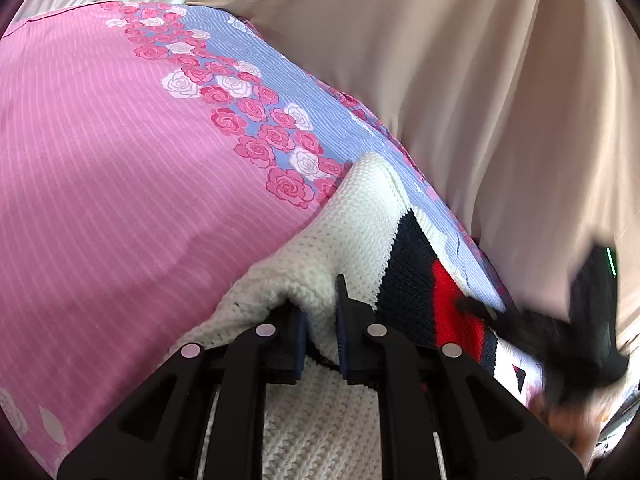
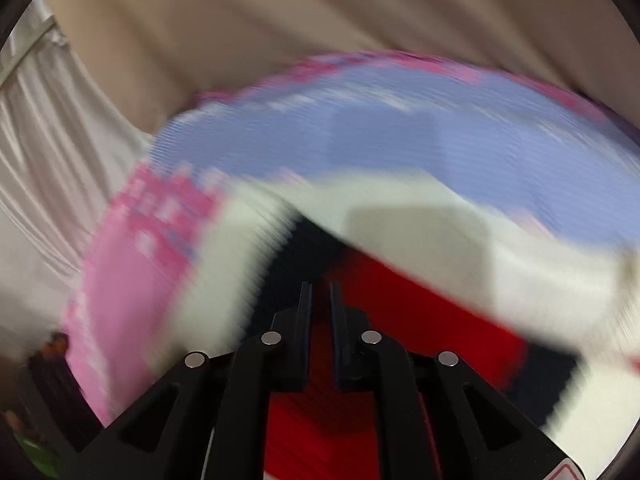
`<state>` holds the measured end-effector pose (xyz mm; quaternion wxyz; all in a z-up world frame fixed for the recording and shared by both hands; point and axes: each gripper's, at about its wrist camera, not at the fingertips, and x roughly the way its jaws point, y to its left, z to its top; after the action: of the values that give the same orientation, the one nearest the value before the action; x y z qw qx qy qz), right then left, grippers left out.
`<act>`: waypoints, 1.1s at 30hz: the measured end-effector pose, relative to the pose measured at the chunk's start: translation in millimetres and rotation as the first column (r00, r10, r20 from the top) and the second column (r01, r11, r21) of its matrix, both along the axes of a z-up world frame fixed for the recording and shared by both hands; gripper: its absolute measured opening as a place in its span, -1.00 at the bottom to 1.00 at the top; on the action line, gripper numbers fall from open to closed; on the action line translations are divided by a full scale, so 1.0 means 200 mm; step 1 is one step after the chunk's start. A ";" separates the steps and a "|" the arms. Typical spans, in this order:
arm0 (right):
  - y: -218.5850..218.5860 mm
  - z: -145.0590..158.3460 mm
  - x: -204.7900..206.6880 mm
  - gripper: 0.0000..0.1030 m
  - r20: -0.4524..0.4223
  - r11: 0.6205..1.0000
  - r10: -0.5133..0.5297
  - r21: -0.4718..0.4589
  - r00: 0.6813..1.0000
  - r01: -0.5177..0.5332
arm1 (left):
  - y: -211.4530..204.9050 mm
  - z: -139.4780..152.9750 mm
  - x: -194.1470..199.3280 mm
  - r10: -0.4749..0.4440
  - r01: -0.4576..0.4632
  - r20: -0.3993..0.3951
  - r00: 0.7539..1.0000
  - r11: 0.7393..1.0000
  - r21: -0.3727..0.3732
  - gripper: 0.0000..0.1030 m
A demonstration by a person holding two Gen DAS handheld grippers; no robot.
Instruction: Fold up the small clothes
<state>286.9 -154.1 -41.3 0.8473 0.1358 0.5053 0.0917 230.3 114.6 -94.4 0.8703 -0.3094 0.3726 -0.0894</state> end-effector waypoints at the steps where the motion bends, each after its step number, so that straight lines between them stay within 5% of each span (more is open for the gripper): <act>1: -0.12 0.01 -0.14 -0.84 0.017 0.998 -0.054 0.028 0.998 0.054 | 0.00 0.00 0.00 0.001 -0.001 -0.001 1.000 1.000 0.002 -0.76; 6: -0.65 0.00 -0.77 -0.73 0.017 0.933 -0.356 0.067 0.934 0.354 | -0.01 0.00 0.01 0.004 -0.004 -0.005 1.000 1.000 0.018 -0.76; 7: -0.73 -0.03 -0.85 -0.99 -0.007 0.916 -0.400 0.036 0.917 0.400 | -0.02 0.00 0.01 0.005 -0.005 -0.006 1.000 1.000 0.023 -0.76; 9: -0.90 -0.09 -1.00 -1.00 -0.031 0.893 -0.438 0.095 0.898 0.439 | -0.03 0.01 0.02 0.004 -0.004 -0.011 1.000 0.999 0.043 -0.76; 11: -0.99 -0.04 -1.10 -0.77 -0.041 0.863 -0.499 0.071 0.866 0.500 | -0.04 0.04 0.01 -0.011 0.014 -0.037 0.999 0.996 0.087 -0.73; 13: -1.01 0.05 -1.22 -0.71 0.003 0.849 -0.522 0.101 0.853 0.519 | -0.01 0.10 -0.05 -0.033 0.040 -0.081 0.996 0.995 0.092 -0.30; 14: -1.02 0.08 -1.30 -0.54 0.006 0.846 -0.524 0.125 0.852 0.519 | 0.02 0.12 -0.09 -0.038 0.046 -0.091 0.995 0.995 0.090 -0.12; 16: -0.99 0.12 -1.46 0.23 0.002 0.847 -0.522 0.115 0.853 0.519 | 0.11 0.17 -0.23 -0.023 0.036 -0.115 0.993 0.993 0.112 0.44; 17: -0.96 0.12 -1.57 0.29 -0.013 0.851 -0.518 0.091 0.855 0.517 | 0.18 0.19 -0.34 -0.009 0.026 -0.132 0.991 0.992 0.121 0.52; 24: -0.73 -0.10 -2.19 0.30 -0.272 0.854 -0.452 0.143 0.850 0.500 | 0.56 0.11 -0.93 0.029 -0.003 -0.346 0.938 0.997 0.075 0.74; 33: -0.35 -0.13 -2.27 0.43 -0.233 0.879 -0.372 0.224 0.899 0.421 | 0.50 0.07 -1.17 -0.070 0.064 -0.347 0.935 0.998 -0.027 0.84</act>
<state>-167.2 -223.6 -66.9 0.7716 0.3583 0.5247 -0.0294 -3.6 214.1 -79.5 0.7848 -0.3143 0.5300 -0.0658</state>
